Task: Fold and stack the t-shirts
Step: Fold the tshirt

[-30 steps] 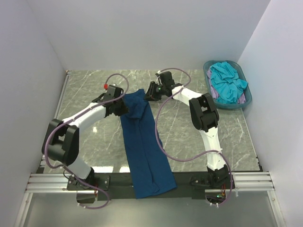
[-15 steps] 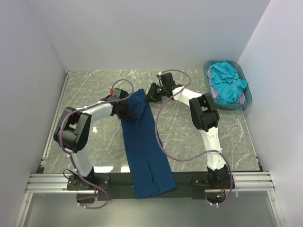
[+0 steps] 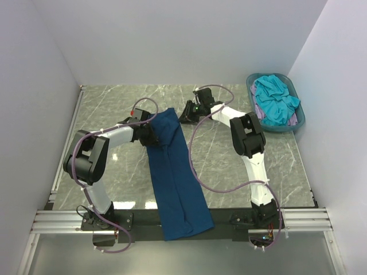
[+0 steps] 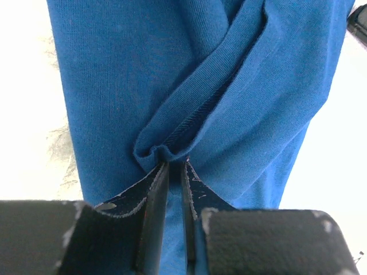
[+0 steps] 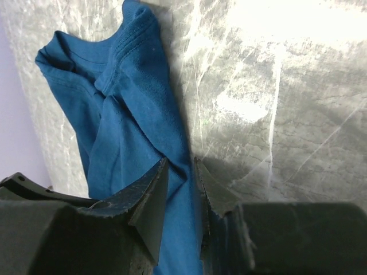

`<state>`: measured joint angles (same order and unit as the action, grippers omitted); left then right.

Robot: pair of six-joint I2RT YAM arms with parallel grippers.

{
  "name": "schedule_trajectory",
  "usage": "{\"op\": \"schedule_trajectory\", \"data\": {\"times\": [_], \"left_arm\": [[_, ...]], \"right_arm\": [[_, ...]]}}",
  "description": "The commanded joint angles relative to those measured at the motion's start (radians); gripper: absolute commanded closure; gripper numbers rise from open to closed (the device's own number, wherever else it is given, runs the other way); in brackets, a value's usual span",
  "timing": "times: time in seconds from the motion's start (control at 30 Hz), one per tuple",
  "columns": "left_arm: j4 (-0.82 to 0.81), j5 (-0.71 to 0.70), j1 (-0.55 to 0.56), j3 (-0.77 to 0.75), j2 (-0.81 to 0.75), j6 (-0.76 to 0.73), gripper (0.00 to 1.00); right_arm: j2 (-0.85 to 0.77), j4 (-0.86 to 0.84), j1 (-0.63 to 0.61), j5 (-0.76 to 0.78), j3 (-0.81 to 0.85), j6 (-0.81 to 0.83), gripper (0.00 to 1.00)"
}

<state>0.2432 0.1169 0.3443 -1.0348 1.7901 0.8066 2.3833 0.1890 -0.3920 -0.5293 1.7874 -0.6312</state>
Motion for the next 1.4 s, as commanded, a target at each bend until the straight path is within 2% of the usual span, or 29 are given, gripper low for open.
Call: {"op": "schedule_trajectory", "data": {"times": [0.0, 0.17, 0.23, 0.43, 0.47, 0.67, 0.93, 1.17, 1.37], "left_arm": [[0.087, -0.025, -0.001, -0.005, -0.012, -0.024, 0.78], [0.160, -0.094, -0.001, -0.090, -0.110, -0.038, 0.76], [0.182, -0.114, -0.001, -0.132, -0.150, -0.041, 0.76], [0.217, -0.148, 0.005, -0.218, -0.156, -0.061, 0.75], [0.215, -0.145, 0.009, -0.225, -0.146, -0.063, 0.79], [0.217, -0.210, 0.061, -0.266, -0.045, -0.076, 0.81], [0.232, -0.256, 0.101, -0.392, 0.152, -0.101, 0.81], [0.242, -0.283, 0.108, -0.502, 0.314, -0.098, 0.80], [0.260, -0.276, 0.105, -0.695, 0.497, -0.081, 0.79]], "right_arm": [[-0.009, 0.030, 0.002, 0.029, 0.049, 0.048, 0.68], [-0.129, 0.043, 0.004, 0.049, -0.002, 0.085, 0.68], [-0.170, 0.084, 0.004, 0.058, -0.020, 0.109, 0.64], [-0.373, 0.230, 0.002, 0.140, -0.185, 0.177, 0.58], [-0.398, 0.248, 0.001, 0.153, -0.210, 0.183, 0.57], [-0.579, 0.384, -0.024, 0.216, -0.410, 0.244, 0.51], [-0.820, 0.414, -0.079, 0.265, -0.661, 0.251, 0.47], [-0.860, 0.409, -0.080, 0.279, -0.723, 0.255, 0.46], [-0.813, 0.376, -0.082, 0.272, -0.711, 0.265, 0.45]]}}
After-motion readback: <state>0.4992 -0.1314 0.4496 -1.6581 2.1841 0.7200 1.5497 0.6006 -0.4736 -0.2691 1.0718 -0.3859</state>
